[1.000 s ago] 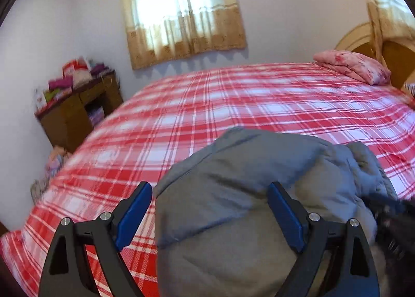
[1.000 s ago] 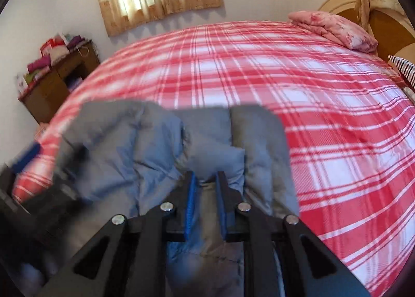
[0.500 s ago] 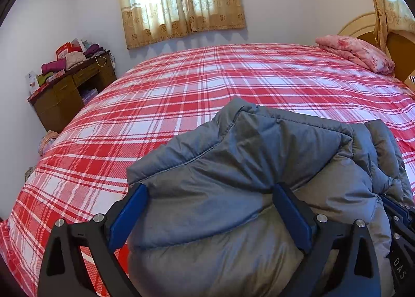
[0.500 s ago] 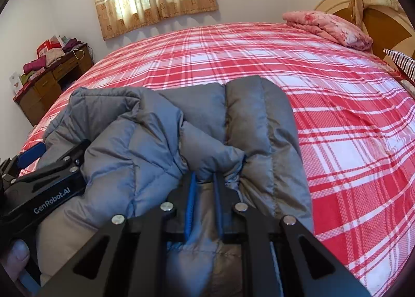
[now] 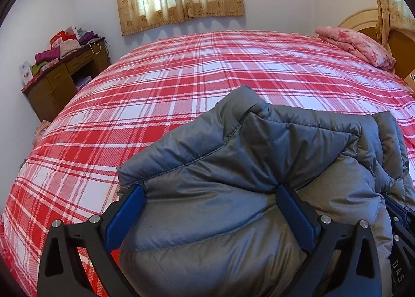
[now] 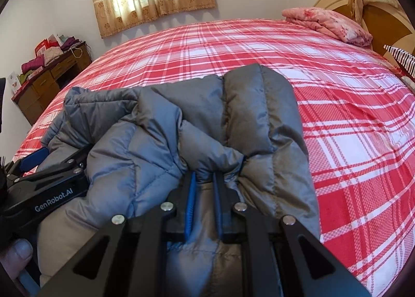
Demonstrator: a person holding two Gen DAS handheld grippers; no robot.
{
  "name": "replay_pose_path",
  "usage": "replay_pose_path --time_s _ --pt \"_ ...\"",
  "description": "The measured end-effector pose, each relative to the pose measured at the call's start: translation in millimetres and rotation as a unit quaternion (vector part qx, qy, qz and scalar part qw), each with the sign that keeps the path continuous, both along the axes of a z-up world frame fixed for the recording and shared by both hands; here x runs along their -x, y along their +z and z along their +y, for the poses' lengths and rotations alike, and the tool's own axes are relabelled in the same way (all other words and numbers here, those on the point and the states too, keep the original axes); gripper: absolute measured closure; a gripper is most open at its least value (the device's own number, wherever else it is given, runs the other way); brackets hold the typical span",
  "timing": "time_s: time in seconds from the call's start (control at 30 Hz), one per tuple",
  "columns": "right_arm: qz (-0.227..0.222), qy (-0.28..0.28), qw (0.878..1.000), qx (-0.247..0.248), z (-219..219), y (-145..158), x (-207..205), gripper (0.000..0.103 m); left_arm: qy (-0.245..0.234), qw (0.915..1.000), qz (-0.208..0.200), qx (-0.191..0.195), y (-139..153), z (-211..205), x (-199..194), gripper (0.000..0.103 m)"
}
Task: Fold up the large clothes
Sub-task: 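Grasp the jacket fold with the right gripper while the left gripper presses the jacket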
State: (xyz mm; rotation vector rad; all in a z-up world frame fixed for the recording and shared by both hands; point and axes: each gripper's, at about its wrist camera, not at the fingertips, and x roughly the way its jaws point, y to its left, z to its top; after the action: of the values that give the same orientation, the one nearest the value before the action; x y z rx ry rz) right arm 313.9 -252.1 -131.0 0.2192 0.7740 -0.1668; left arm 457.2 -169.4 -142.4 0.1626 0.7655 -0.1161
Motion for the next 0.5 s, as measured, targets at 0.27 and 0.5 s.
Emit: replay_pose_path --time_s 0.27,0.5 --pt "0.008 -0.004 1.000 0.016 6.0 -1.2 -3.1 0.088 -0.001 0.9999 0.009 -0.014 -4.2 -4.8 -3.1 0.001" --pt "0.008 -0.006 1.000 0.019 9.5 -2.3 -2.6 0.088 -0.001 0.9997 0.013 -0.020 -6.8 -5.8 -5.4 0.001"
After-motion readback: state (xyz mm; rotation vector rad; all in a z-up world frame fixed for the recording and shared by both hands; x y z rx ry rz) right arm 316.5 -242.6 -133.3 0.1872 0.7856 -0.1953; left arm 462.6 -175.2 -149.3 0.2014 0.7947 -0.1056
